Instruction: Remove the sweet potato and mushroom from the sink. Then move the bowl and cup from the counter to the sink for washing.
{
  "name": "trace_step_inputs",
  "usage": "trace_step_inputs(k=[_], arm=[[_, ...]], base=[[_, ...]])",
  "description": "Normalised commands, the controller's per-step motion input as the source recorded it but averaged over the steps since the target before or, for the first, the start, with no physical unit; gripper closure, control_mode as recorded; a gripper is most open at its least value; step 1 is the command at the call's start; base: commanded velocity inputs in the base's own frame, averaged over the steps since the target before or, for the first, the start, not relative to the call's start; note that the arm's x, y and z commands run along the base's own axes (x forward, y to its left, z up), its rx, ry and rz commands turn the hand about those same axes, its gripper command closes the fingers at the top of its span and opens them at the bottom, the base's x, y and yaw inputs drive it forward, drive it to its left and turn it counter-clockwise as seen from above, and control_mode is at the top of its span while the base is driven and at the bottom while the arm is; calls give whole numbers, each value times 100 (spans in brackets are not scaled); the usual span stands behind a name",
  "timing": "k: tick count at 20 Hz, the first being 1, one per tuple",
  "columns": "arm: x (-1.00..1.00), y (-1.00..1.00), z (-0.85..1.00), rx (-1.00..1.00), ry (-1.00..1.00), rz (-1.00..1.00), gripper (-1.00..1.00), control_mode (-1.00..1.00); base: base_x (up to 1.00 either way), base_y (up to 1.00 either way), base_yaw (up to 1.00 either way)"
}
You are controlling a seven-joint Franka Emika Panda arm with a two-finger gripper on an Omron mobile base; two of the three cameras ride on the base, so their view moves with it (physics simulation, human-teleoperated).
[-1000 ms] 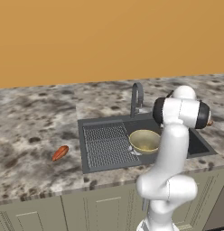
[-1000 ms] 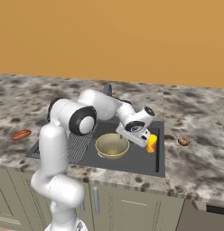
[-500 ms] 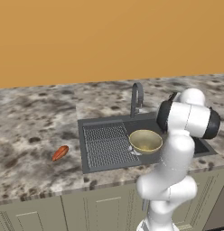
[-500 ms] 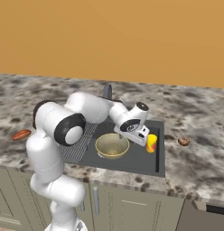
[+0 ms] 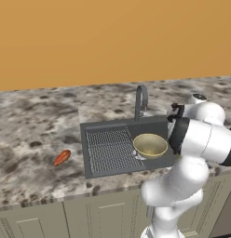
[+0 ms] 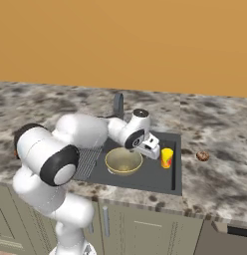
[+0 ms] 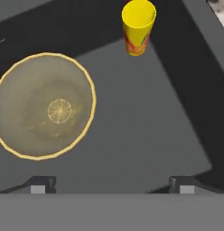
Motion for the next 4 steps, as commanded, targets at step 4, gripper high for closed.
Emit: trace_step_inputs(k=[4], arm=[[-36, 6, 30, -18, -7, -3, -100, -100]], base=[[0, 0, 0]])
